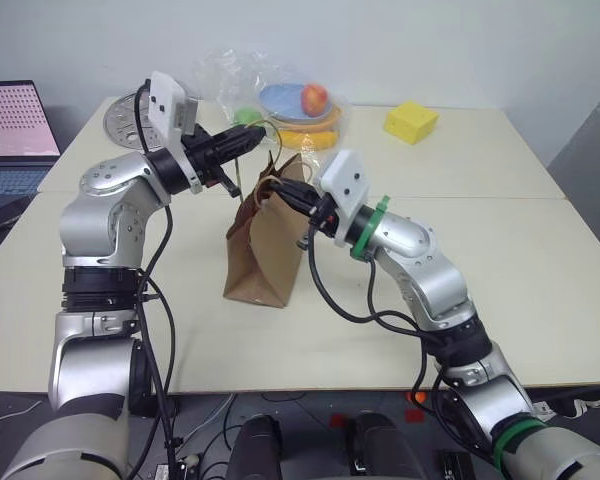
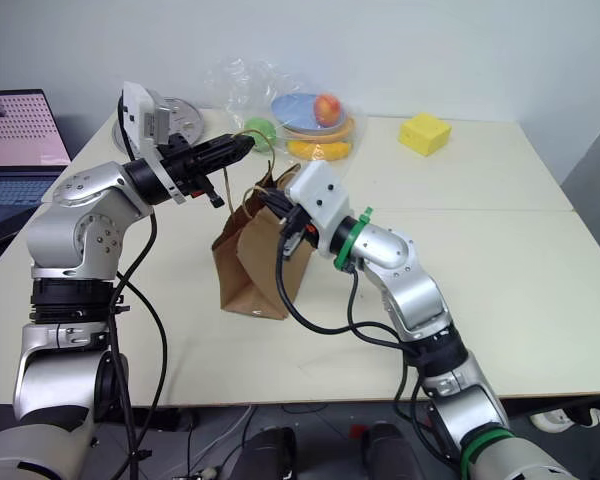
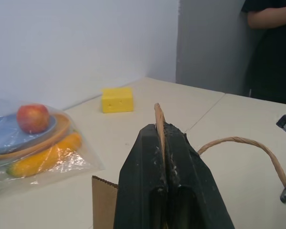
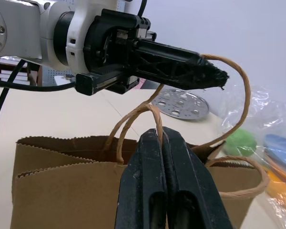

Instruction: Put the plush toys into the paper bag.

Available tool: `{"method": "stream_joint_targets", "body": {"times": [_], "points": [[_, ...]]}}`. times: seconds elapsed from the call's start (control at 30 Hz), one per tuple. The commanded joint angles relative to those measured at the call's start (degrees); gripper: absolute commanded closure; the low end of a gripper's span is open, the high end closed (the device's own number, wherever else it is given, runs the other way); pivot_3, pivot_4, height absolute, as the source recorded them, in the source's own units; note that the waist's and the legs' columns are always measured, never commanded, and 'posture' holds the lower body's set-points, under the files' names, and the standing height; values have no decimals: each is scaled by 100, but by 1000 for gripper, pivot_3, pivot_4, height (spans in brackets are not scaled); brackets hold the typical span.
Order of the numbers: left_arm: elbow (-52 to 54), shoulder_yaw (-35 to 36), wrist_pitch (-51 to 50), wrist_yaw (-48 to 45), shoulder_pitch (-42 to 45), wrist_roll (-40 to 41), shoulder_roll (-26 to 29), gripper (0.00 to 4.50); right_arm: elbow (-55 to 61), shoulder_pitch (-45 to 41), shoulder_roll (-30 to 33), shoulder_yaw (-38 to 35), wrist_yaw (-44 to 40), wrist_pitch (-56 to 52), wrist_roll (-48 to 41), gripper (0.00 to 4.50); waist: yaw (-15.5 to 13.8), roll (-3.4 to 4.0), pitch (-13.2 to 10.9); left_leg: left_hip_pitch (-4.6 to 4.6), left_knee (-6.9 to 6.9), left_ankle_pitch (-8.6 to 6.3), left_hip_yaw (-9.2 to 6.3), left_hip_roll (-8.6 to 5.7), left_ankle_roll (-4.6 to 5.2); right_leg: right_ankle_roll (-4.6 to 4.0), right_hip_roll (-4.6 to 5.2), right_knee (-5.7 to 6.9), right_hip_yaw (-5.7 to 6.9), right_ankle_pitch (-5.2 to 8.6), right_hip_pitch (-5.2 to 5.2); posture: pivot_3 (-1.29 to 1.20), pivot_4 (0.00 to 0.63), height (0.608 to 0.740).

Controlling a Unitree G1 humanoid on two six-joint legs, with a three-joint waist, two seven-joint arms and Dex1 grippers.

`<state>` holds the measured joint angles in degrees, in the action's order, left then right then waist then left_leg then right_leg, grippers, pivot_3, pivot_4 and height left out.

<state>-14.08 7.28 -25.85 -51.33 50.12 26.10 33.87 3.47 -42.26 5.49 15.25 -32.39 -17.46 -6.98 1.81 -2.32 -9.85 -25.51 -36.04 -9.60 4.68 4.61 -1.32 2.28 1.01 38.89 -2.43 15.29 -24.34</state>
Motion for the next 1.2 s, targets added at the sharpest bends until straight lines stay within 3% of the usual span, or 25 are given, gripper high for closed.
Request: {"method": "stream_joint_targets", "body": {"times": [0.03, 0.33, 0.37, 0.5, 0.63, 0.8, 0.87, 1.03, 1.13, 1.2], "points": [[142, 164, 76, -2, 131, 35, 111, 4500, -154, -269, -125, -71, 10, 347, -2, 4469, -1, 0, 0, 0, 0, 0, 0, 0, 0, 0, 0, 0, 0, 0, 0, 0, 150, 740], [629, 190, -272, 119, -393, 132, 202, 4500, -459, -313, -135, 34, -171, 430, 48, 4469, -2, 0, 0, -2, 2, -1, 0, 0, -1, 0, 2, 0, 1, 0, 0, 0, 150, 740], [779, 291, -321, 256, -535, 186, 159, 4307, -435, -284, -103, 38, -254, 369, 6, 4297, -1, 0, 0, -2, 2, -1, -2, 1, -1, 0, 1, 1, 4, 0, 0, 0, 150, 740], [1648, 681, -827, 530, -1046, 713, 128, 3352, -230, -209, 100, -68, -482, 247, -106, 3263, 1, 0, 0, -1, 2, -1, 0, 3, -1, 0, 2, 1, 1, 0, 0, 0, 150, 740], [2679, 1137, -1475, 881, -1546, 1291, 309, 2064, 122, -190, 410, -257, -713, -29, -367, 1784, 1, 0, 0, -2, 3, -3, -1, 3, -5, 0, 4, 0, 1, 0, -1, 0, 150, 740], [4470, 2203, -2389, 1563, -2726, 2229, 776, 522, 877, -338, 680, -904, -1015, -1234, -1616, 23, 16, 0, 0, 8, 9, -7, -1, 10, -11, 0, 4, 2, 1, 0, 1, 0, 150, 740], [4926, 2628, -2690, 1906, -3100, 2659, 841, 14, 952, -425, 787, -1162, -1093, -1600, -2041, 0, 11, 0, 0, 13, 9, -8, -2, 12, -12, -2, 4, 3, 3, 1, 5, 0, 150, 740], [5771, 2934, -2786, 2510, -4105, 3030, 728, 14, 1012, -551, 1163, -1521, -1284, -2143, -2691, 0, -3, -1, 0, 48, 9, -8, 11, 8, -13, -61, 15, 1, -4, 33, 30, 0, 150, 740], [6190, 2725, -2582, 2971, -4829, 2890, 306, 14, 1091, -573, 1583, -1694, -1475, -2506, -3041, 0, -5, -2, 1, 55, 8, -18, 17, 5, -29, -68, 31, -3, -12, 35, 32, 0, 150, 740], [6432, 2179, -2348, 3299, -5204, 2549, -135, 14, 1219, -505, 2011, -1842, -1672, -2997, -3453, 0, -16, -3, 1, 55, 9, -20, 17, 3, -32, -71, 43, -9, -19, 34, 33, 0, 150, 740]]}}
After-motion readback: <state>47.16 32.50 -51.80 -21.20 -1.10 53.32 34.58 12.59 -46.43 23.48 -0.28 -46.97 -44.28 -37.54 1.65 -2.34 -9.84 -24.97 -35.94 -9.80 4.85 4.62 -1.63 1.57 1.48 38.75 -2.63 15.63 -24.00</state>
